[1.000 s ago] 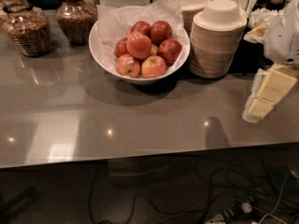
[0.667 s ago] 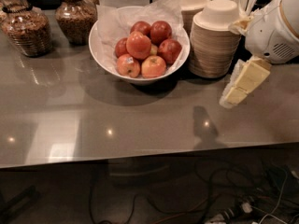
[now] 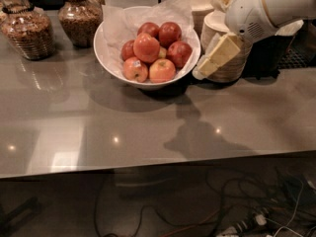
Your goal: Pick apple from white bowl
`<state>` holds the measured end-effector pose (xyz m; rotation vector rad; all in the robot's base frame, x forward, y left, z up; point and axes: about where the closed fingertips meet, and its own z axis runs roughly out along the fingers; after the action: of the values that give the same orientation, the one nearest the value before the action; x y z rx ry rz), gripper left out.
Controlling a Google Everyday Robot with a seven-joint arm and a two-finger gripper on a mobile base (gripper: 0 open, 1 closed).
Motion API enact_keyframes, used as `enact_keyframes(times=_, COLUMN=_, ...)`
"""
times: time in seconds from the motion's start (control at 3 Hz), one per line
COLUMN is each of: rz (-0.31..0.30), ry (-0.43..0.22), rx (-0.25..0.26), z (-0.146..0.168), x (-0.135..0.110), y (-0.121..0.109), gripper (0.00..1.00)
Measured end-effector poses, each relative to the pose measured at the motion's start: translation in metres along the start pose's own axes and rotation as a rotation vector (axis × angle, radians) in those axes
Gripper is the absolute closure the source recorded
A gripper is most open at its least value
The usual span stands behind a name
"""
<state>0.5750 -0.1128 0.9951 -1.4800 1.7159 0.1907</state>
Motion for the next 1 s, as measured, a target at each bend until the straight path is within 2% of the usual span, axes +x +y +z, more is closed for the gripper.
enact_keyframes(times=0.33, rz=-0.010, ry=-0.097, rx=-0.021, z=0.031, x=-0.029, y=-0.022, gripper=0.00)
enact_keyframes(times=0.67, rz=-0.026, ry=-0.167, rx=-0.094, z=0.067, x=-0.055, y=-0.026, gripper=0.00)
enact_keyframes(times=1.0, rz=-0.028, ry=-0.171, rx=-0.096, z=0.070, x=-0.056, y=-0.027, gripper=0.00)
